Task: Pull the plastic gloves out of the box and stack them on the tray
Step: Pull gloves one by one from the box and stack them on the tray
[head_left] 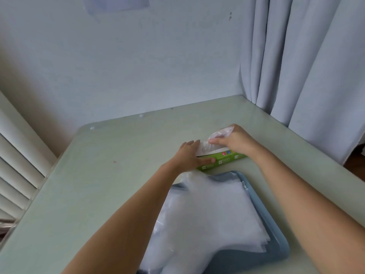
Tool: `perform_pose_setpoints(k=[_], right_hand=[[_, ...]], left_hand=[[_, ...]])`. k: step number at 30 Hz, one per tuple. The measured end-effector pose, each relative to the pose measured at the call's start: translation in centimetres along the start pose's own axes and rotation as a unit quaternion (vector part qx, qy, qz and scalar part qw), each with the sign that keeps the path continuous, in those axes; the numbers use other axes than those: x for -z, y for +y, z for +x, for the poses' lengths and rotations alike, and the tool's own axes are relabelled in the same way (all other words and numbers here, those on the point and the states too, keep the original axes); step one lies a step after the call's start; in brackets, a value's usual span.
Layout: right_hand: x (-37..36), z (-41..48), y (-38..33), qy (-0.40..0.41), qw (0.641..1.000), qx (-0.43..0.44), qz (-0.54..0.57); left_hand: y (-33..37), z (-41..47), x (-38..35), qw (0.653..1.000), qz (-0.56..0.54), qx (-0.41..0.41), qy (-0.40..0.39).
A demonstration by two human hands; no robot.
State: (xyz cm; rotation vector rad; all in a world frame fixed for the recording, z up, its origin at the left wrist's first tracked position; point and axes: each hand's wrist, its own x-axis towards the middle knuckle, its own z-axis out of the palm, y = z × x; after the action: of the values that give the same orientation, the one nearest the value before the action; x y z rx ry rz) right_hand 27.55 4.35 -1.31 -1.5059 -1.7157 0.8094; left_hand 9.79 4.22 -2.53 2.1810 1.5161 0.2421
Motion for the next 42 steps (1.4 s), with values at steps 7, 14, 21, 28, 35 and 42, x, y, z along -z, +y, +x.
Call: perform_pose_setpoints(k=[7, 14, 21, 28, 35, 42], right_hand=[[-0.2, 0.1, -0.2, 0.058, 0.997, 0.043, 0.032], [3.0, -0.2, -2.5, 0.184, 0.971, 0.097, 0.115], [7.1, -2.2, -7.5, 0.19, 0.957, 0.139, 0.172], [7.0, -6.9, -10.0, 0.12, 0.964, 0.137, 0.193], [5.9, -10.6, -10.6, 0.033, 0.973, 0.136, 0.181], [5.0, -14.7, -10.8, -0.063, 0.98, 0.158, 0.105]], left_hand=[[-0.5, 1.2, -0.4, 1.0, -0.01, 0.014, -0.013], [-0.6, 1.2, -0.4, 1.0, -0.019, 0.004, -0.011], [0.2, 0.5, 1.1, 1.0, -0.013, 0.008, -0.022], [2.9, -2.7, 4.2, 0.785, -0.616, 0.055, 0.017], [5.4, -8.0, 4.1, 0.686, -0.711, -0.035, -0.151], [6.1, -11.9, 3.1, 0.681, -0.72, -0.055, -0.122]])
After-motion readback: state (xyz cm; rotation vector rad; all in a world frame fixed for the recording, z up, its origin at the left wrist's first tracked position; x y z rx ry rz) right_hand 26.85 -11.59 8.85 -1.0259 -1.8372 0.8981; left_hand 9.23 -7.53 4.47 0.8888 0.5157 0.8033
